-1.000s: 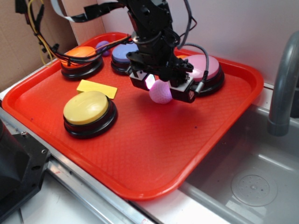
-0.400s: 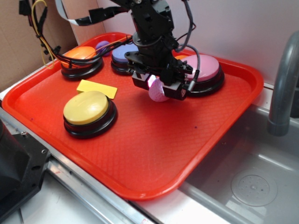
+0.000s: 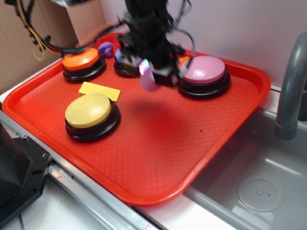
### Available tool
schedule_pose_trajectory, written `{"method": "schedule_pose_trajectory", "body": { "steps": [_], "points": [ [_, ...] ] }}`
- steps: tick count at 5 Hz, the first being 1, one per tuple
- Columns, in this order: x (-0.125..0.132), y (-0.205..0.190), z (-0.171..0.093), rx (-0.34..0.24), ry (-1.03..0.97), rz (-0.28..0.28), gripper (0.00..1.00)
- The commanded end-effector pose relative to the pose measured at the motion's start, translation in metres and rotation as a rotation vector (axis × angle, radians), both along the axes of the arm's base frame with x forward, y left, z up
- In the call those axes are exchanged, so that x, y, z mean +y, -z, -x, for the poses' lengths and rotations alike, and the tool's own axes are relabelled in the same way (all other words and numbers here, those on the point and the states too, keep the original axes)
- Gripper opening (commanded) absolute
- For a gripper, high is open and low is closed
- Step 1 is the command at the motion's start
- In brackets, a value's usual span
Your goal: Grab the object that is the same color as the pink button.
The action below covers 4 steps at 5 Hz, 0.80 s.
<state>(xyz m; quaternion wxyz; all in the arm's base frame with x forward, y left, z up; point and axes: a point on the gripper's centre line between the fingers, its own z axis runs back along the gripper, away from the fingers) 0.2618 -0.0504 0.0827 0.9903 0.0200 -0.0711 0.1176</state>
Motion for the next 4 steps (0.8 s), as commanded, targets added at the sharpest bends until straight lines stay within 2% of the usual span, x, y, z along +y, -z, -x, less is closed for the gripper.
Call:
{"method": "schedule_pose_trajectory", "body": {
  "steps": [1, 2, 3, 4],
  "points": [
    [0.049, -0.106, 0.017, -0.039, -0.059, 0.043, 0.00],
    [0.067, -0.141, 0.028, -0.106, -0.130, 0.042, 0.01],
    [0.084, -0.153, 0.036, -0.176, -0.186, 0.057, 0.00],
    [0.096, -0.149, 0.039, -0.128, -0.230, 0.064, 0.00]
  ]
}}
